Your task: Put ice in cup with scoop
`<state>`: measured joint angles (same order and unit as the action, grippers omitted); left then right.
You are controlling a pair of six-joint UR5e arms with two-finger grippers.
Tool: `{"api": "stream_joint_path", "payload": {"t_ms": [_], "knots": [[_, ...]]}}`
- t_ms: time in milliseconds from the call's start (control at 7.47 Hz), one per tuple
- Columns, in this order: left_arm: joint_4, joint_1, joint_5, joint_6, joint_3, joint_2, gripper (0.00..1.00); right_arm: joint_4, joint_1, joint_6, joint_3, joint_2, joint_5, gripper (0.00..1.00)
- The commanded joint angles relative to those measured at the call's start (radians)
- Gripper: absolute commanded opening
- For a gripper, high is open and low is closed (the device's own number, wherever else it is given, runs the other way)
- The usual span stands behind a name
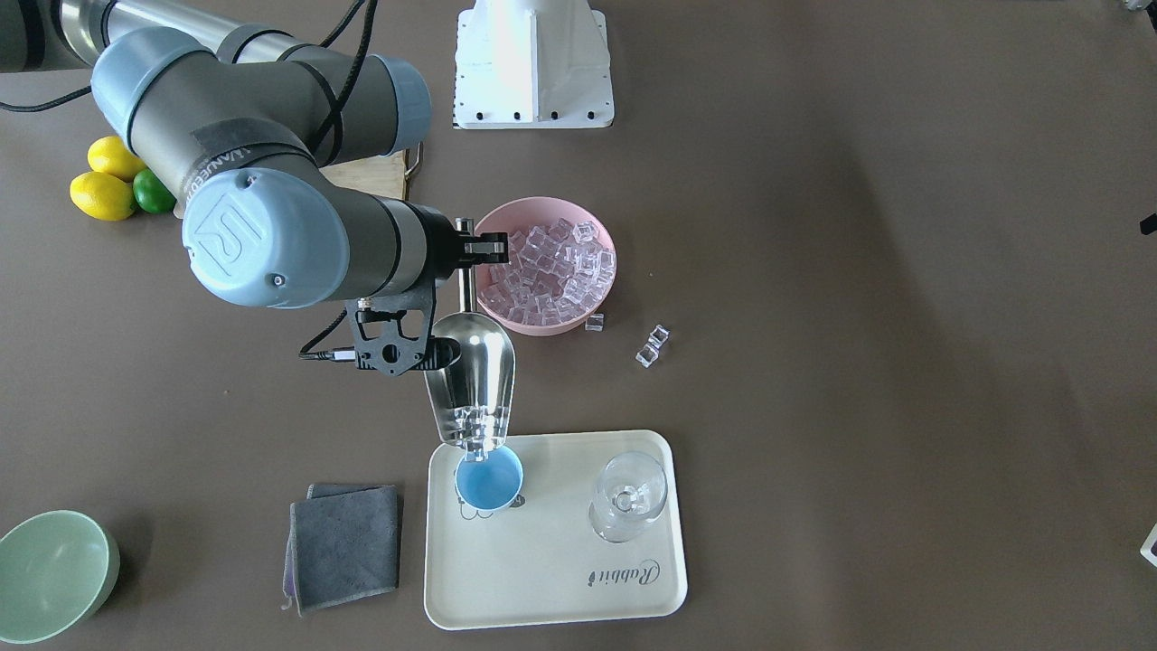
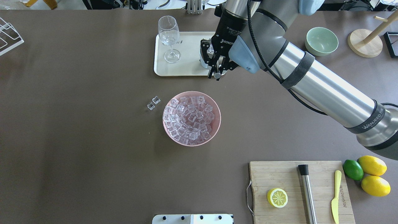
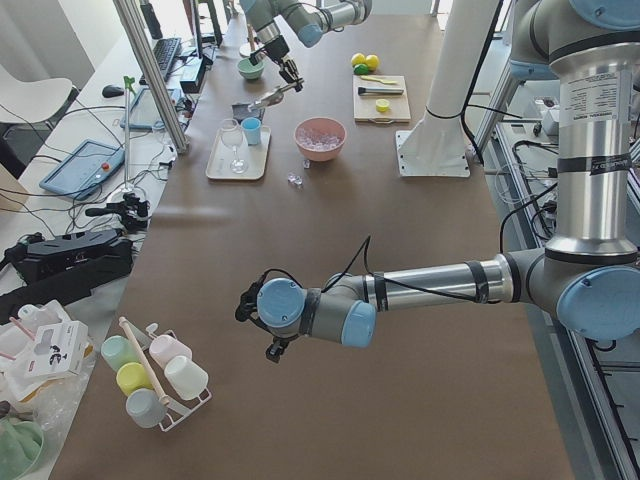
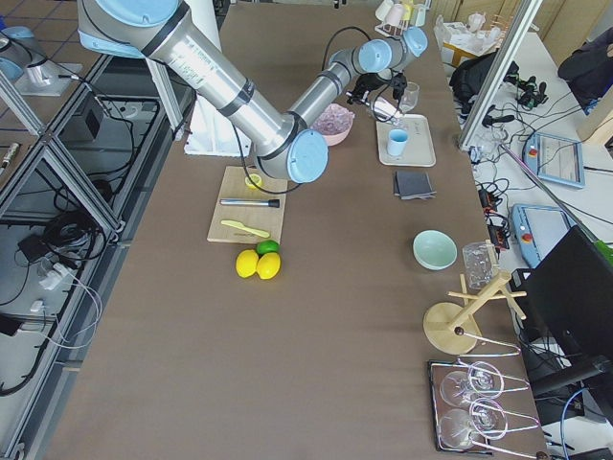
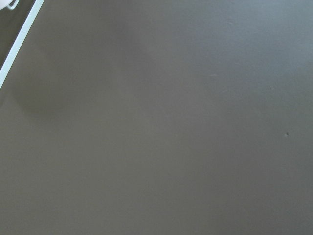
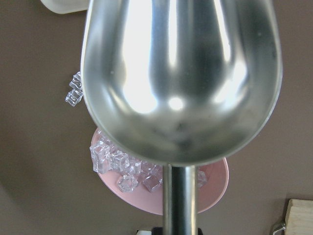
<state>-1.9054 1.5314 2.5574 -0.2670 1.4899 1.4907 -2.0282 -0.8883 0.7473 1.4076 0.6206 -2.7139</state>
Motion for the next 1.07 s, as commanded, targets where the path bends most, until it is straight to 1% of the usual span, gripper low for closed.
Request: {"api": "stream_joint_path", "payload": {"t_ms": [0, 134, 268, 401, 535, 669, 803, 937], "knots": [[0.241, 0.012, -0.002, 0.09, 0.062, 0.025, 0.99, 0.002, -0.003, -0.008, -0.013, -0.003, -0.047, 0.0], [0.3, 0.009, -0.003, 0.235, 0.132, 0.008, 0.99, 0.003, -0.001, -0.008, -0.01, 0.002, -0.047, 0.0], [0.365, 0.0, -0.025, 0.297, 0.177, 0.003, 0.99, 0.005, 0.0, -0.008, 0.008, 0.016, -0.049, 0.0], [0.402, -0.005, -0.114, 0.298, 0.232, -0.015, 0.99, 0.005, 0.0, -0.008, 0.016, 0.022, -0.049, 0.0], [0.419, -0.007, -0.124, 0.296, 0.246, -0.029, 0.99, 0.005, 0.0, -0.008, 0.017, 0.022, -0.049, 0.0], [0.422, -0.008, -0.155, 0.296, 0.248, -0.029, 0.99, 0.005, 0.002, -0.008, 0.019, 0.024, -0.049, 0.0], [0.425, -0.002, -0.208, 0.296, 0.247, -0.03, 0.99, 0.005, 0.002, -0.008, 0.019, 0.024, -0.049, 0.0], [0.434, 0.009, -0.216, 0.296, 0.253, -0.033, 0.99, 0.005, 0.002, -0.006, 0.021, 0.025, -0.047, 0.0]]}}
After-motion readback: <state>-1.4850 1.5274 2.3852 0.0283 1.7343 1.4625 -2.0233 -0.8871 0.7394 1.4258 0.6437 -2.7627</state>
